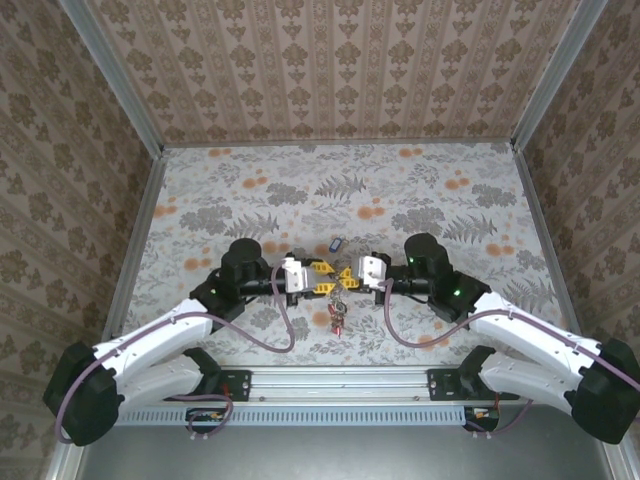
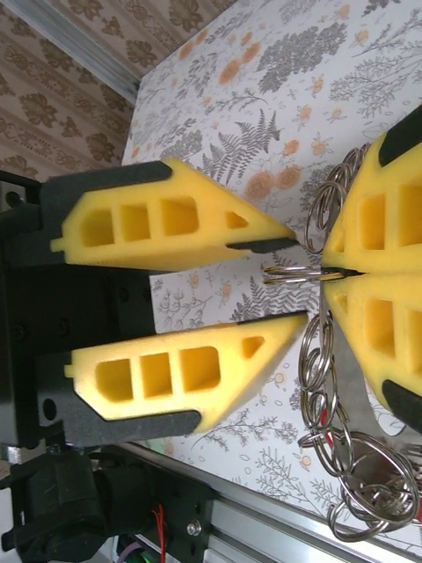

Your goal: Put the keys on the keyring

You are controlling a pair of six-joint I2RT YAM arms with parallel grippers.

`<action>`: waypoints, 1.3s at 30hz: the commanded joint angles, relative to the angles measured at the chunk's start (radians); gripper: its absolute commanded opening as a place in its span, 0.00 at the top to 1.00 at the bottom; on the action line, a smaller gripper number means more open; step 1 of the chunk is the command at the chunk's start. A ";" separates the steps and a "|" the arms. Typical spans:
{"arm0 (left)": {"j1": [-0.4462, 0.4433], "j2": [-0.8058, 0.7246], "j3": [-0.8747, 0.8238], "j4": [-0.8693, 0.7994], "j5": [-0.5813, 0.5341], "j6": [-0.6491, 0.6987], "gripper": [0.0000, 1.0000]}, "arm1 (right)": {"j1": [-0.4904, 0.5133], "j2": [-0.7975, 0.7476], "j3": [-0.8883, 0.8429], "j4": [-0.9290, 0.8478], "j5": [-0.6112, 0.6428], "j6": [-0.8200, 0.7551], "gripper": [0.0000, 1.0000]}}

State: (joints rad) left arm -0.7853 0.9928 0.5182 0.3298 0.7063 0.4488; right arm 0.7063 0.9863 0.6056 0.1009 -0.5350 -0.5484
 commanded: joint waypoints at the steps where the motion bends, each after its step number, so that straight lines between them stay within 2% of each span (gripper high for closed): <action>1: -0.004 -0.036 0.022 0.039 -0.093 -0.035 0.67 | -0.006 -0.060 -0.018 0.063 0.053 0.026 1.00; 2: -0.005 -0.047 0.024 0.037 -0.123 -0.055 0.64 | -0.011 -0.075 -0.027 0.066 0.082 0.033 1.00; 3: -0.004 -0.058 0.029 0.024 -0.144 -0.071 0.55 | -0.016 -0.095 -0.039 0.071 0.113 0.044 1.00; 5: -0.002 -0.076 0.045 -0.009 -0.192 -0.112 0.45 | -0.037 -0.138 -0.060 0.082 0.161 0.074 1.00; 6: -0.002 -0.085 0.055 -0.035 -0.223 -0.138 0.33 | -0.048 -0.161 -0.064 0.076 0.179 0.091 1.00; 9: -0.001 -0.095 0.126 -0.184 -0.404 -0.249 0.12 | -0.072 -0.217 -0.052 0.005 0.245 0.122 1.00; 11: 0.008 -0.078 0.185 -0.281 -0.532 -0.319 0.08 | -0.090 -0.258 -0.038 -0.056 0.306 0.140 1.00; 13: 0.036 -0.035 0.247 -0.366 -0.591 -0.397 0.08 | -0.113 -0.301 -0.022 -0.118 0.354 0.146 1.00; 19: 0.104 0.224 0.422 -0.535 -0.557 -0.548 0.16 | -0.216 -0.381 0.052 -0.276 0.469 0.105 1.00; 22: 0.109 0.377 0.509 -0.562 -0.439 -0.506 0.18 | -0.272 -0.383 0.075 -0.296 0.509 0.074 1.00; 23: 0.110 0.422 0.543 -0.573 -0.401 -0.495 0.23 | -0.293 -0.381 0.081 -0.292 0.507 0.070 1.00; 26: 0.132 0.565 0.665 -0.648 -0.277 -0.411 0.43 | -0.356 -0.365 0.102 -0.308 0.458 0.080 1.00; 28: 0.176 0.683 0.772 -0.745 -0.168 -0.363 0.46 | -0.382 -0.355 0.113 -0.328 0.407 0.096 1.00; 31: 0.242 0.870 0.925 -0.882 -0.071 -0.351 0.52 | -0.396 -0.357 0.129 -0.376 0.356 0.129 1.00; 32: 0.254 0.913 0.955 -0.895 -0.029 -0.346 0.51 | -0.398 -0.362 0.131 -0.395 0.340 0.137 1.00; 35: 0.256 1.026 1.039 -0.933 -0.044 -0.337 0.46 | -0.398 -0.382 0.134 -0.436 0.274 0.144 1.00; 39: 0.252 1.158 1.187 -1.018 -0.097 -0.386 0.47 | -0.398 -0.393 0.143 -0.475 0.215 0.168 1.00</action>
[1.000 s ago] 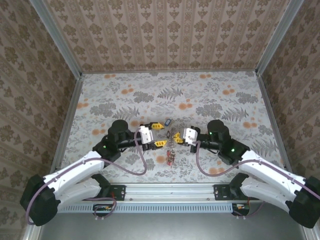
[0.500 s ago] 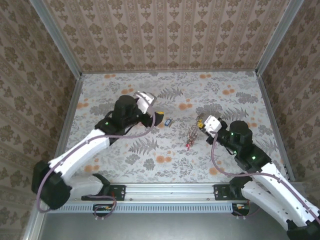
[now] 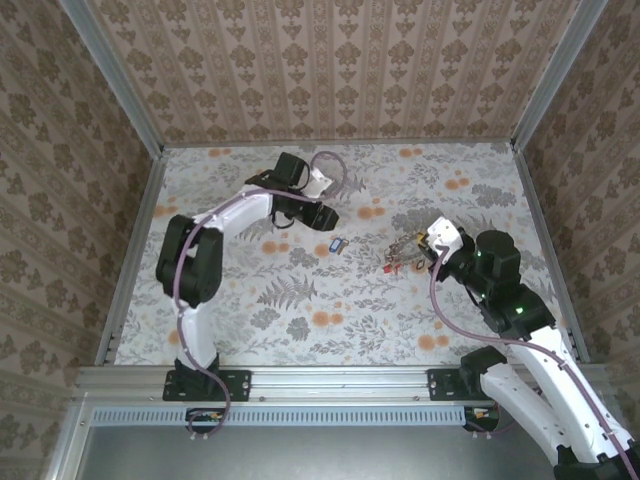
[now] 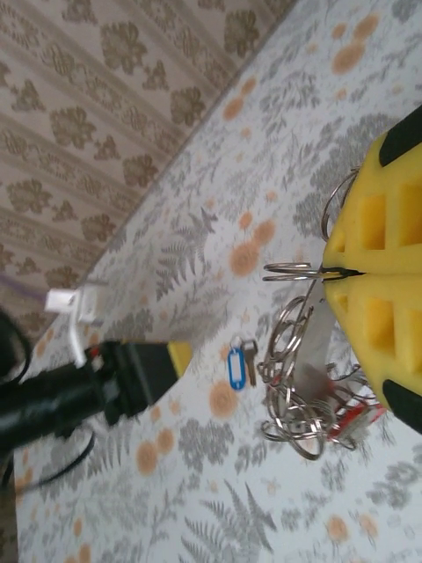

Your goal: Put the keys on the keyring

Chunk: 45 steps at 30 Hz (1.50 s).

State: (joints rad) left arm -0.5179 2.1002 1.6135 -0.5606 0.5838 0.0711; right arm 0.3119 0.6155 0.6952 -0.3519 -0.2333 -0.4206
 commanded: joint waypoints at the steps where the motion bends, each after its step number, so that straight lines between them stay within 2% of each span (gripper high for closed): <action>1: -0.021 0.066 0.107 -0.138 0.022 -0.001 0.48 | -0.004 -0.021 0.058 -0.034 -0.093 0.044 1.00; 5: -0.036 0.115 0.136 -0.148 -0.015 0.024 0.47 | -0.004 -0.032 0.064 -0.057 -0.101 0.054 1.00; 8: -0.041 0.176 0.194 -0.202 -0.054 0.022 0.50 | -0.004 -0.040 0.055 -0.054 -0.103 0.055 1.00; 13: -0.063 0.212 0.225 -0.224 -0.061 0.042 0.52 | -0.004 -0.033 0.064 -0.073 -0.132 0.056 1.00; 18: -0.067 0.228 0.238 -0.232 -0.045 0.043 0.57 | -0.004 -0.033 0.072 -0.080 -0.132 0.057 1.00; 24: -0.073 0.230 0.234 -0.246 0.035 0.066 0.64 | -0.004 -0.037 0.076 -0.095 -0.130 0.051 1.00; 32: -0.071 0.228 0.243 -0.253 0.028 0.058 0.72 | -0.004 -0.040 0.075 -0.089 -0.127 0.052 1.00; 35: -0.071 0.219 0.239 -0.264 0.010 0.075 0.71 | -0.005 -0.042 0.075 -0.092 -0.128 0.052 1.00; 38: -0.065 0.204 0.229 -0.273 -0.003 0.088 0.63 | -0.005 -0.045 0.075 -0.091 -0.128 0.054 1.00; 42: -0.068 0.158 0.181 -0.249 -0.017 0.126 0.60 | -0.004 -0.047 0.078 -0.093 -0.125 0.052 1.00; 45: -0.097 0.107 0.127 -0.201 -0.083 0.195 0.60 | -0.004 -0.048 0.079 -0.096 -0.125 0.052 1.00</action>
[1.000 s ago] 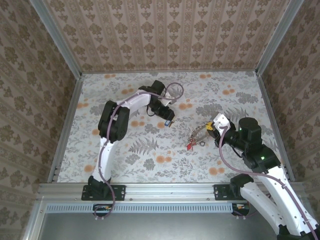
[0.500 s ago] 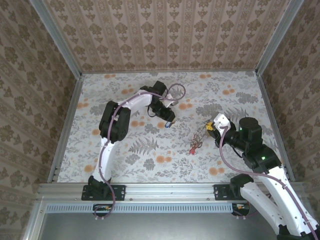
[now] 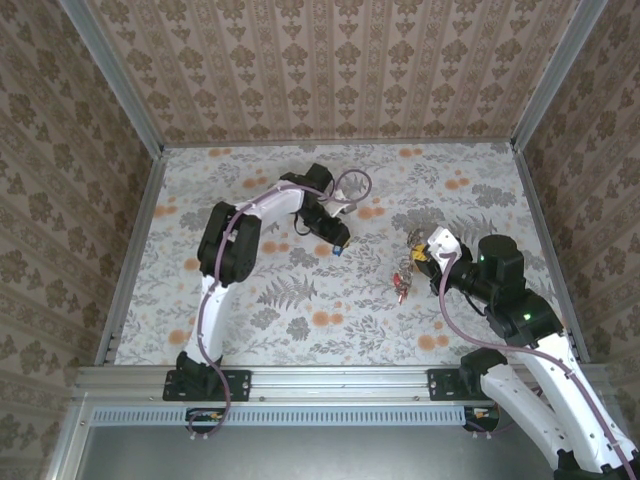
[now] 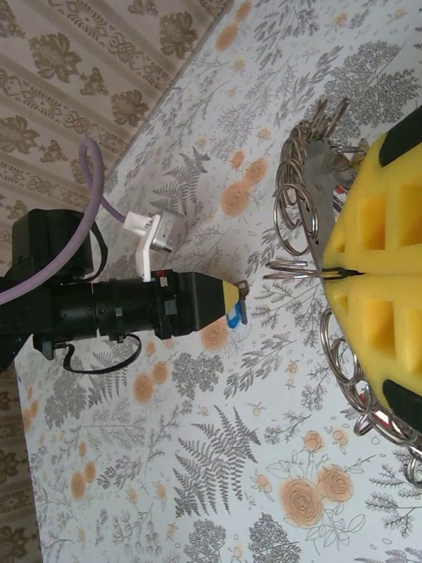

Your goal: Put the keys on the keyring

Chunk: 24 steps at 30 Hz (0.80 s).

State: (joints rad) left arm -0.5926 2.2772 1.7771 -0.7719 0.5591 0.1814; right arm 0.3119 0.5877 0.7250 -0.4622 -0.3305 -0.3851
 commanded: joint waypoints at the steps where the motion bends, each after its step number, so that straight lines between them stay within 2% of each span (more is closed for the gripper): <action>1: -0.035 -0.085 -0.051 0.023 -0.083 0.117 0.60 | -0.005 -0.020 0.050 0.016 -0.025 0.017 1.00; 5: -0.082 -0.121 -0.075 0.056 -0.194 0.227 0.61 | -0.005 -0.022 0.051 0.017 -0.025 0.020 1.00; 12: -0.098 -0.086 -0.021 -0.007 -0.304 0.301 0.62 | -0.004 -0.044 0.050 0.010 -0.017 0.029 1.00; 18: -0.131 -0.072 -0.018 -0.025 -0.454 0.392 0.62 | -0.004 -0.063 0.045 0.011 -0.013 0.032 1.00; 24: -0.145 -0.028 0.030 -0.072 -0.464 0.425 0.63 | -0.005 -0.062 0.046 0.014 -0.015 0.035 1.00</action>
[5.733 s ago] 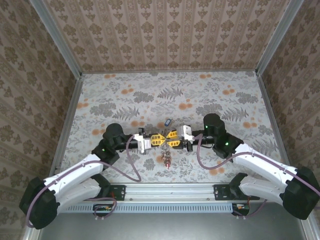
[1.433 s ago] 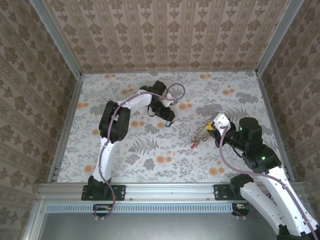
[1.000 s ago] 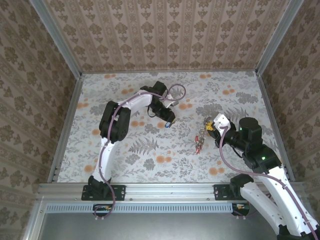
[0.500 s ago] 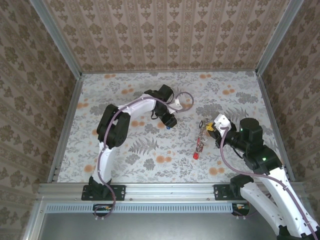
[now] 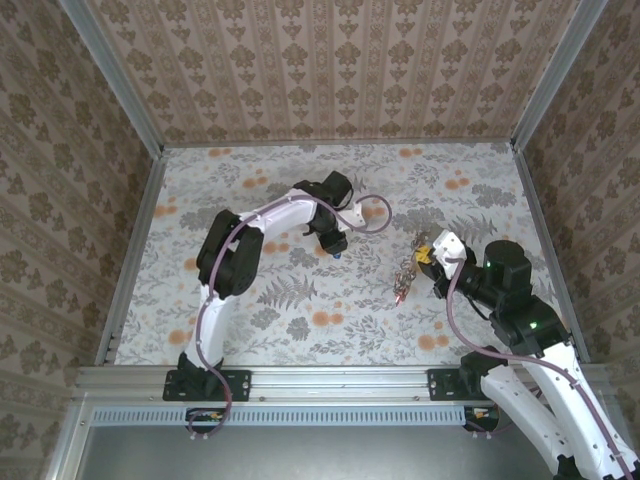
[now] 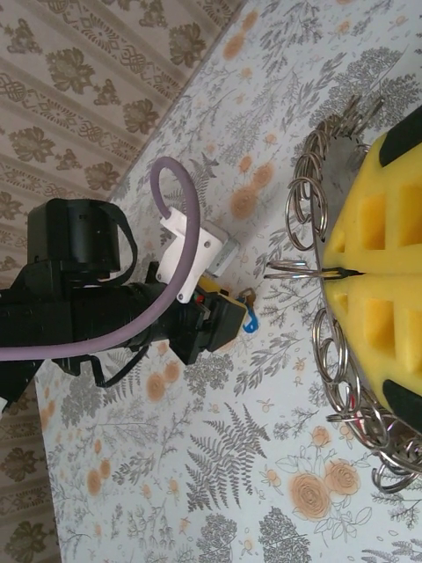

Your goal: Put the keys on the keyring

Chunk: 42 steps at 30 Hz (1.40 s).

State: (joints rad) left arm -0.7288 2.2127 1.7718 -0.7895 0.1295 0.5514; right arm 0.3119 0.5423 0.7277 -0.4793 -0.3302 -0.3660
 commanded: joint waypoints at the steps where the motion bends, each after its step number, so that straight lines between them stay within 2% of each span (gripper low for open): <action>1: -0.012 0.042 0.036 -0.053 -0.037 0.059 0.63 | -0.004 -0.016 0.044 0.030 -0.015 0.016 1.00; 9: -0.016 0.085 0.069 -0.081 -0.001 0.072 0.65 | -0.005 -0.018 0.050 0.023 -0.013 0.016 1.00; 16: -0.014 0.100 0.086 -0.085 0.010 0.079 0.89 | -0.005 -0.022 0.053 0.025 -0.012 0.016 1.00; 21: -0.007 0.090 0.090 -0.079 0.034 0.077 1.00 | -0.005 -0.022 0.055 0.028 -0.015 0.019 1.00; 29: 0.022 0.068 0.078 -0.073 0.064 0.055 1.00 | -0.005 -0.022 0.053 0.030 -0.017 0.022 1.00; 34: 0.057 -0.007 0.017 -0.031 0.208 0.050 1.00 | -0.005 -0.016 0.041 0.035 -0.031 0.018 1.00; 42: 0.132 -0.245 -0.213 0.145 0.461 0.049 1.00 | -0.004 0.022 0.019 0.045 -0.069 -0.021 1.00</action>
State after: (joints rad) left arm -0.6121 2.0769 1.6093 -0.7147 0.4343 0.5983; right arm 0.3119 0.5629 0.7341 -0.4793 -0.3573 -0.3687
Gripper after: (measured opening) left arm 0.044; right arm 0.067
